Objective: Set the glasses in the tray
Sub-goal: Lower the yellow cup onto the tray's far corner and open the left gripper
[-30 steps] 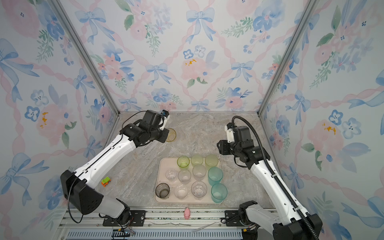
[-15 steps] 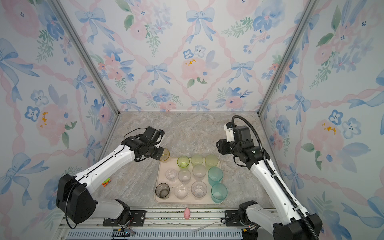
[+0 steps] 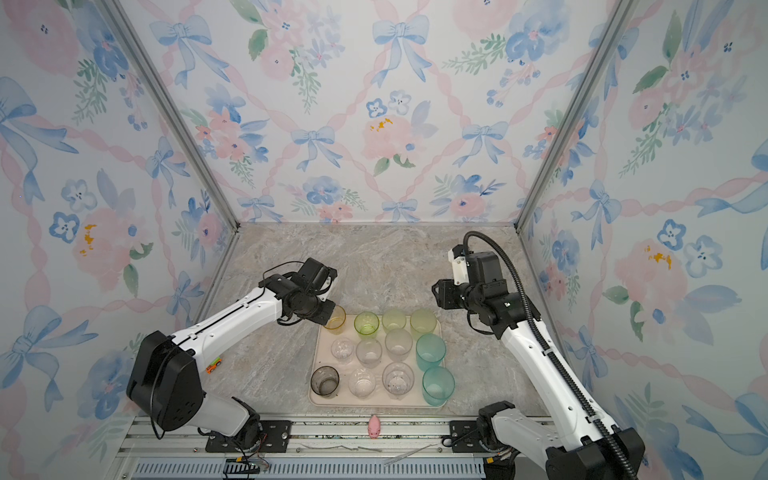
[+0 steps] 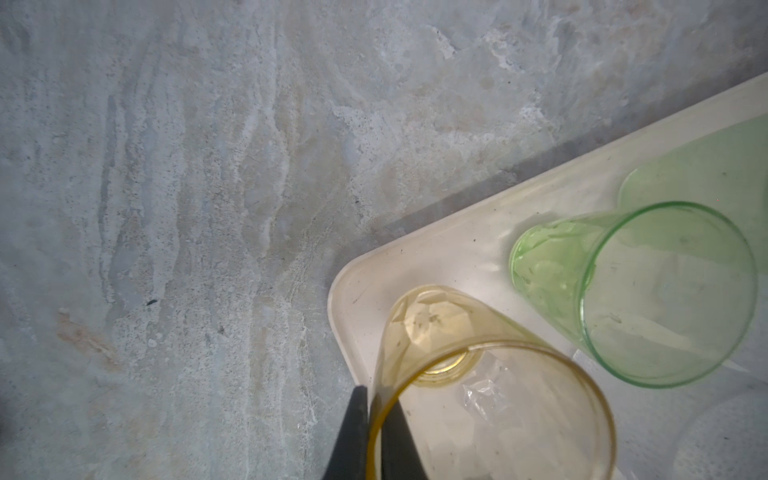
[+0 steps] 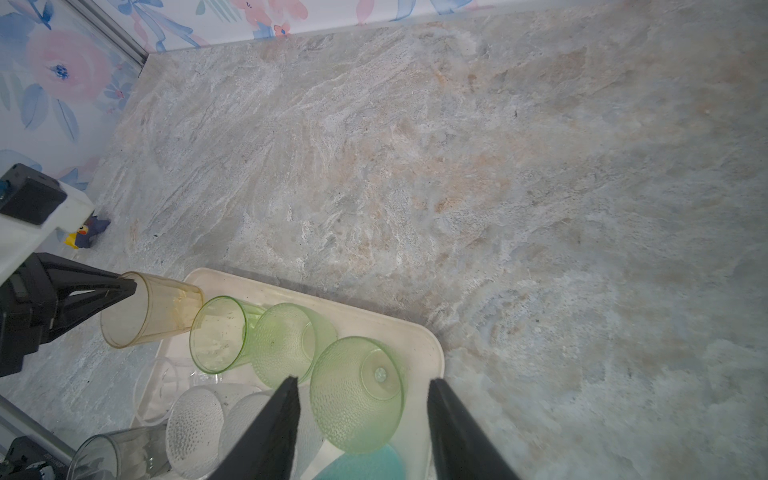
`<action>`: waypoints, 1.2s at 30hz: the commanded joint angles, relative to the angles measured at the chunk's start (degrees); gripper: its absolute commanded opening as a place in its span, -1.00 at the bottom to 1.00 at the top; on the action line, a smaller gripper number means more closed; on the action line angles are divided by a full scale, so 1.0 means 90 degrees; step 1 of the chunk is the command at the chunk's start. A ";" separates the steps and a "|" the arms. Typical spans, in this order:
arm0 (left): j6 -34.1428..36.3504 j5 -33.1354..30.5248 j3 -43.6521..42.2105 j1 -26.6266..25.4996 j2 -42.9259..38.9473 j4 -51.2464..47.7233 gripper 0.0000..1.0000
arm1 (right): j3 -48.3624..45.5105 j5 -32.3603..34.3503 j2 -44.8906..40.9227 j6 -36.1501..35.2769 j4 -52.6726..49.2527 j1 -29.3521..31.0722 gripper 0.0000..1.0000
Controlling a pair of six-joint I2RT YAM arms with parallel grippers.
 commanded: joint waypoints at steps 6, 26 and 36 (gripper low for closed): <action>0.0013 0.0052 -0.0074 -0.0008 0.0461 0.0266 -0.85 | -0.0062 0.0111 -0.0179 0.0008 -0.0174 -0.0056 0.06; 0.0082 0.0030 -0.0163 0.0101 0.0679 0.0422 -0.77 | 0.0031 0.0156 -0.0109 -0.0007 -0.0209 -0.0064 0.05; 0.0049 -0.0104 -0.0169 0.0100 0.0595 0.0416 -0.37 | 0.0070 0.0151 -0.0097 0.0002 -0.0238 -0.0058 0.06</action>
